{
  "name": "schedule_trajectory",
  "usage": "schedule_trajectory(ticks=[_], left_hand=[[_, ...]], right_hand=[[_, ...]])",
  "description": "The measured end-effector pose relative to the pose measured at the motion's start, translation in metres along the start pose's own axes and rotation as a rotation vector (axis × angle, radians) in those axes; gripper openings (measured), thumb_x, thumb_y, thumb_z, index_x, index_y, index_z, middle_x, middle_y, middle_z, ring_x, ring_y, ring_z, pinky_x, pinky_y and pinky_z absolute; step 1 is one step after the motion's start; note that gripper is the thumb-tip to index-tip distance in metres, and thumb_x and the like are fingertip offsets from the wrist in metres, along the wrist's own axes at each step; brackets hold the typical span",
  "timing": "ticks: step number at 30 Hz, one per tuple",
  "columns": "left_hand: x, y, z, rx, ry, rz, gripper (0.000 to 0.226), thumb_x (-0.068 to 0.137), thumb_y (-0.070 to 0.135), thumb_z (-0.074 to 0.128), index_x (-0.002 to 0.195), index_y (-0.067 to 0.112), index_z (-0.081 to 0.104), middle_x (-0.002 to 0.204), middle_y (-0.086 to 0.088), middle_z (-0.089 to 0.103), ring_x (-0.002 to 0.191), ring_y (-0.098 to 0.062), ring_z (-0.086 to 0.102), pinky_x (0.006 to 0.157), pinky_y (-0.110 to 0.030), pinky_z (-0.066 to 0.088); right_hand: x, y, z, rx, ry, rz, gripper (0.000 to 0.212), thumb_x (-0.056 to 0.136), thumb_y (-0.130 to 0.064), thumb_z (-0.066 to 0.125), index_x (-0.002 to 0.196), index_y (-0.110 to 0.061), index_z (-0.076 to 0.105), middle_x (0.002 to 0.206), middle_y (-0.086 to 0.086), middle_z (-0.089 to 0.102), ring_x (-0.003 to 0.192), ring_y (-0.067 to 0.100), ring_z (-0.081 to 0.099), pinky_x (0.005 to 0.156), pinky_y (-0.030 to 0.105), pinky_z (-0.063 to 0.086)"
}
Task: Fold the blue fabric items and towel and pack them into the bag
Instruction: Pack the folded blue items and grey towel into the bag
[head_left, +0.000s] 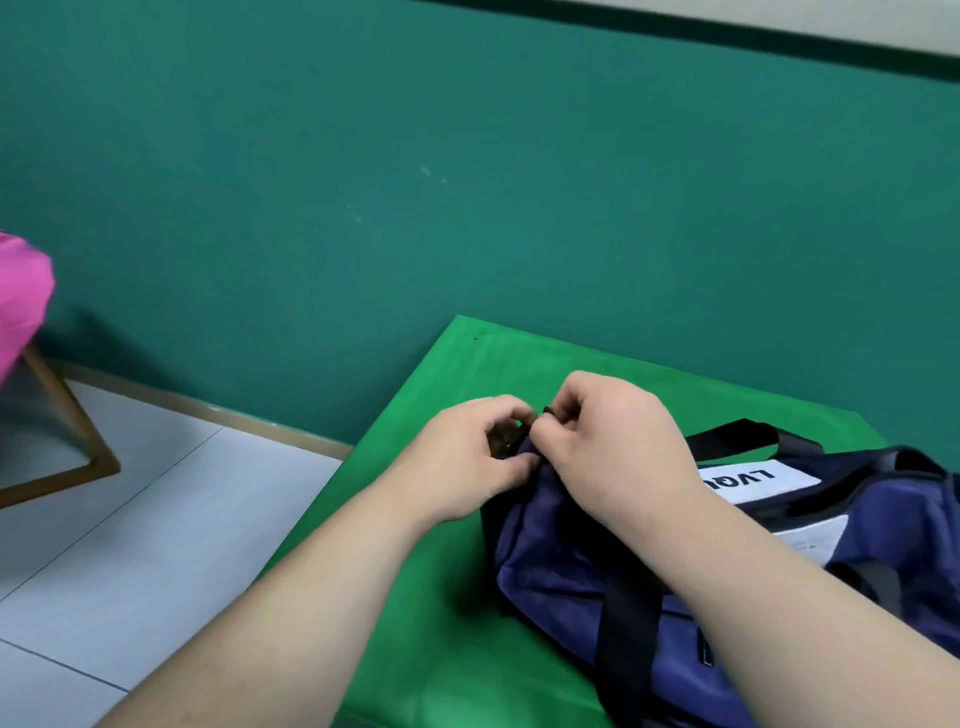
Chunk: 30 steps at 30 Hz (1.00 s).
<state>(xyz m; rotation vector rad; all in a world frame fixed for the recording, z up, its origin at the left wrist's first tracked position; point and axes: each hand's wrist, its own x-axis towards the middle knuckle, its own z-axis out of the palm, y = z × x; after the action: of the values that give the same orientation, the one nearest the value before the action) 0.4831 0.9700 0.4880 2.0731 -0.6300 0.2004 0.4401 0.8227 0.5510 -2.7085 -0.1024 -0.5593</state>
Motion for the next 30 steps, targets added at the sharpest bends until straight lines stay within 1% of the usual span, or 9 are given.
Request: schedule_trajectory(ticks=[4, 9, 11, 14, 17, 19, 22, 24, 30], left_hand=[[0.003, -0.003, -0.004, 0.016, 0.009, -0.033, 0.018, 0.074, 0.023, 0.072, 0.087, 0.031, 0.062, 0.076, 0.005, 0.064, 0.065, -0.007, 0.053, 0.064, -0.03, 0.047], [-0.001, -0.01, -0.021, 0.181, 0.04, -0.095, 0.021, 0.07, 0.044, 0.065, 0.089, 0.038, 0.059, 0.077, 0.011, 0.065, 0.076, -0.012, 0.061, 0.073, -0.037, 0.052], [-0.004, -0.013, -0.024, 0.221, 0.033, -0.124, 0.019, 0.073, 0.043, 0.071, 0.087, 0.037, 0.059, 0.078, 0.01, 0.065, 0.079, -0.013, 0.061, 0.076, -0.038, 0.052], [-0.004, -0.001, -0.019, 0.347, 0.053, -0.021, 0.022, 0.078, 0.039, 0.075, 0.096, 0.036, 0.063, 0.098, 0.014, 0.059, 0.101, -0.01, 0.051, 0.095, -0.033, 0.044], [-0.001, 0.029, -0.007, 0.397, 0.064, 0.118, 0.049, 0.072, 0.057, 0.061, 0.117, 0.036, 0.064, 0.111, 0.014, 0.053, 0.114, -0.01, 0.041, 0.1, -0.028, 0.035], [0.006, 0.047, 0.006, 0.45, 0.028, 0.203, 0.052, 0.073, 0.061, 0.056, 0.119, 0.037, 0.065, 0.11, 0.017, 0.056, 0.113, -0.012, 0.045, 0.098, -0.031, 0.037], [0.017, 0.064, 0.021, 0.538, -0.041, 0.241, 0.034, 0.079, 0.047, 0.055, 0.106, 0.034, 0.072, 0.097, 0.013, 0.066, 0.099, -0.017, 0.056, 0.089, -0.037, 0.044], [0.019, 0.063, 0.019, 0.52, -0.036, 0.211, 0.028, 0.08, 0.042, 0.056, 0.097, 0.032, 0.075, 0.09, 0.011, 0.07, 0.093, -0.019, 0.059, 0.086, -0.039, 0.048], [0.018, 0.068, 0.008, 0.612, -0.014, 0.113, 0.012, 0.083, 0.036, 0.064, 0.091, 0.035, 0.073, 0.087, 0.015, 0.068, 0.095, -0.016, 0.057, 0.088, -0.037, 0.047]], right_hand=[[0.0, 0.013, -0.01, 0.06, -0.014, 0.158, 0.021, 0.081, -0.031, 0.059, 0.07, -0.013, 0.06, 0.066, 0.001, 0.063, 0.073, 0.026, 0.058, 0.064, 0.034, 0.047], [-0.001, 0.038, -0.03, 0.117, -0.03, 0.291, 0.025, 0.079, -0.028, 0.063, 0.066, -0.006, 0.061, 0.058, 0.007, 0.061, 0.066, 0.03, 0.059, 0.058, 0.033, 0.045], [-0.003, 0.05, -0.043, 0.126, -0.021, 0.307, 0.023, 0.08, -0.027, 0.064, 0.068, -0.007, 0.064, 0.057, 0.005, 0.061, 0.064, 0.028, 0.057, 0.056, 0.031, 0.042], [-0.011, 0.056, -0.05, 0.136, -0.014, 0.284, 0.021, 0.082, -0.026, 0.063, 0.068, -0.01, 0.064, 0.058, 0.002, 0.061, 0.064, 0.026, 0.058, 0.057, 0.031, 0.042], [-0.016, 0.055, -0.05, 0.154, 0.006, 0.251, 0.022, 0.082, -0.026, 0.063, 0.068, -0.009, 0.063, 0.058, 0.002, 0.061, 0.064, 0.025, 0.057, 0.057, 0.031, 0.042], [-0.017, 0.057, -0.051, 0.167, 0.013, 0.24, 0.023, 0.083, -0.026, 0.064, 0.068, -0.01, 0.062, 0.058, 0.003, 0.061, 0.063, 0.024, 0.056, 0.057, 0.031, 0.043], [-0.02, 0.06, -0.054, 0.174, 0.017, 0.212, 0.022, 0.083, -0.027, 0.063, 0.068, -0.011, 0.062, 0.058, 0.002, 0.061, 0.063, 0.022, 0.056, 0.058, 0.031, 0.044], [-0.023, 0.066, -0.058, 0.155, 0.019, 0.21, 0.021, 0.084, -0.027, 0.062, 0.069, -0.013, 0.063, 0.061, 0.0, 0.062, 0.067, 0.021, 0.058, 0.061, 0.031, 0.044], [-0.034, 0.113, -0.086, 0.115, 0.164, 0.283, 0.021, 0.083, -0.027, 0.061, 0.066, -0.016, 0.063, 0.068, -0.003, 0.066, 0.079, 0.023, 0.06, 0.071, 0.036, 0.049]])
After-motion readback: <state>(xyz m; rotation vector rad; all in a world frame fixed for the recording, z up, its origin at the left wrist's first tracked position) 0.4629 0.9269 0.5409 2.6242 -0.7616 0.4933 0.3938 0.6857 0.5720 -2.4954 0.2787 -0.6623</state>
